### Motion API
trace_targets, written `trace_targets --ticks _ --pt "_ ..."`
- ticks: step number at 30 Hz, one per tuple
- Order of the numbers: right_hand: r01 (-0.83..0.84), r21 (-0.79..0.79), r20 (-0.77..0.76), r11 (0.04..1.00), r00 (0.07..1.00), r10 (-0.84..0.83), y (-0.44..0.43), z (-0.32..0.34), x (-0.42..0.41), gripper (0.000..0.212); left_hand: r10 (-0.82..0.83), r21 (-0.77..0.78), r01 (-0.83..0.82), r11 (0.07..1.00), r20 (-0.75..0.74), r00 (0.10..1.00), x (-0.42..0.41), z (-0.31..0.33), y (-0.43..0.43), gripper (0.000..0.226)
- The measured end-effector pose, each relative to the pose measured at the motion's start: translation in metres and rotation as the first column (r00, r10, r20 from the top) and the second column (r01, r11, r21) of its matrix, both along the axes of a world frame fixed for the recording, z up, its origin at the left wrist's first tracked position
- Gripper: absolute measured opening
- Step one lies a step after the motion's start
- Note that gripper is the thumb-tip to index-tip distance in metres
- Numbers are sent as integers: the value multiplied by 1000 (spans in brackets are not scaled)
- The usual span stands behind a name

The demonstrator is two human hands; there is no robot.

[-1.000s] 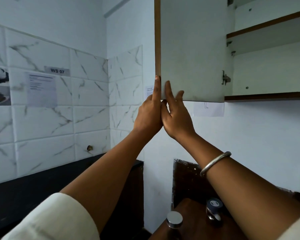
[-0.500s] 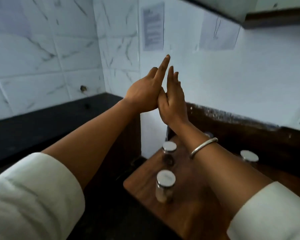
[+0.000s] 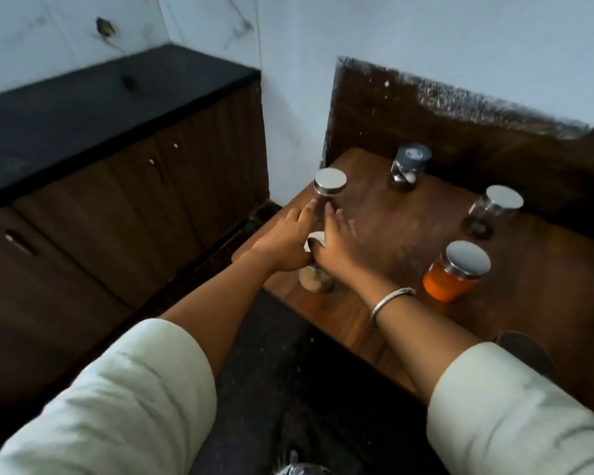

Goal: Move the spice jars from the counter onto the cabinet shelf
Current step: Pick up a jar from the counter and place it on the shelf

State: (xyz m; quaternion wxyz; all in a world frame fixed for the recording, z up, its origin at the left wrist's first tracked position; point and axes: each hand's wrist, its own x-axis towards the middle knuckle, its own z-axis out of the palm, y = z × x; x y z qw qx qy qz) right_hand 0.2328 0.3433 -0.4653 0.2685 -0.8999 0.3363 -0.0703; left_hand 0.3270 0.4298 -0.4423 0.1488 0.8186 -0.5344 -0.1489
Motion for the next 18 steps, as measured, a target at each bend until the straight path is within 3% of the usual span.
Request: trace_targets --ticks 6,10,14,18 --pt "61 89 -163 994 985 -46 -2 -26 -13 101 62 126 -52 991 -72 995 -15 -40 2 105" --pt "60 121 -223 991 974 -32 -1 -37 -17 98 111 152 -88 984 -149 983 -23 -56 2 104" --pt "97 82 -158 992 984 -83 -7 -49 -17 88 149 81 -135 988 -200 968 -28 -61 4 94" --pt "114 179 31 977 992 -122 -11 -53 -20 76 172 9 -174 985 -193 966 -30 -56 6 86"
